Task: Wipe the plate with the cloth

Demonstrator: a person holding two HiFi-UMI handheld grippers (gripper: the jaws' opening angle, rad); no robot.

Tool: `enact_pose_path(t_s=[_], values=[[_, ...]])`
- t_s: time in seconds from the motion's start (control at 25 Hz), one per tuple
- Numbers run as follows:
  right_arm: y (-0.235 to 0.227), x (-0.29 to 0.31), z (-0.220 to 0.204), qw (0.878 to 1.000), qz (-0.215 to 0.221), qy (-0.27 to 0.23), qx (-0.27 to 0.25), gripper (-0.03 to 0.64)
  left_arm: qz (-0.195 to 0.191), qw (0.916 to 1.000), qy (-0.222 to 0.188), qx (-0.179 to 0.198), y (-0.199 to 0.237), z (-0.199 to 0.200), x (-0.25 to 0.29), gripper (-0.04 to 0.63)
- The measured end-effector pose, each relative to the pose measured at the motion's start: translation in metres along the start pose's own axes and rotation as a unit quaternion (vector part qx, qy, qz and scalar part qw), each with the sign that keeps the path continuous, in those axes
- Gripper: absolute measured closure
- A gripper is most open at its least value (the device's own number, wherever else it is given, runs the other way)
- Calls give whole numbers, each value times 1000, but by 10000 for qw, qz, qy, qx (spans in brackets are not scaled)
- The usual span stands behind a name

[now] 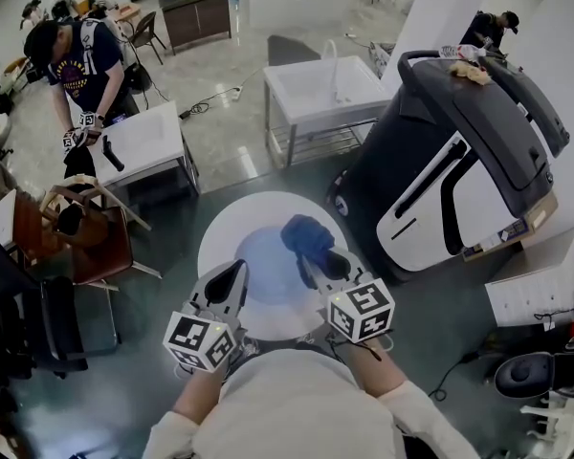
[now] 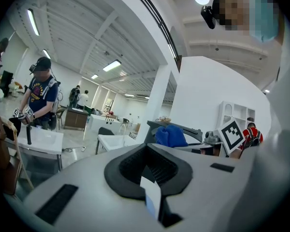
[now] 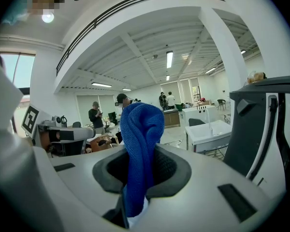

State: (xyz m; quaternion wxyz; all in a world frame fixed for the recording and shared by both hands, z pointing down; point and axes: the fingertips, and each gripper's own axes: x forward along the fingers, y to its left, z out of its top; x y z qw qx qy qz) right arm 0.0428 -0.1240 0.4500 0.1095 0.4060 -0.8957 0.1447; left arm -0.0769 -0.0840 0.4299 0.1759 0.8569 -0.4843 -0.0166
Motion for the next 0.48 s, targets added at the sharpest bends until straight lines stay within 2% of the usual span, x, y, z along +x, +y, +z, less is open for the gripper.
enact_pose_path(t_s=[0.48], values=[[-2, 0, 0, 10000, 9, 32, -42, 526, -22, 10000, 72, -16, -1, -2, 3, 563]])
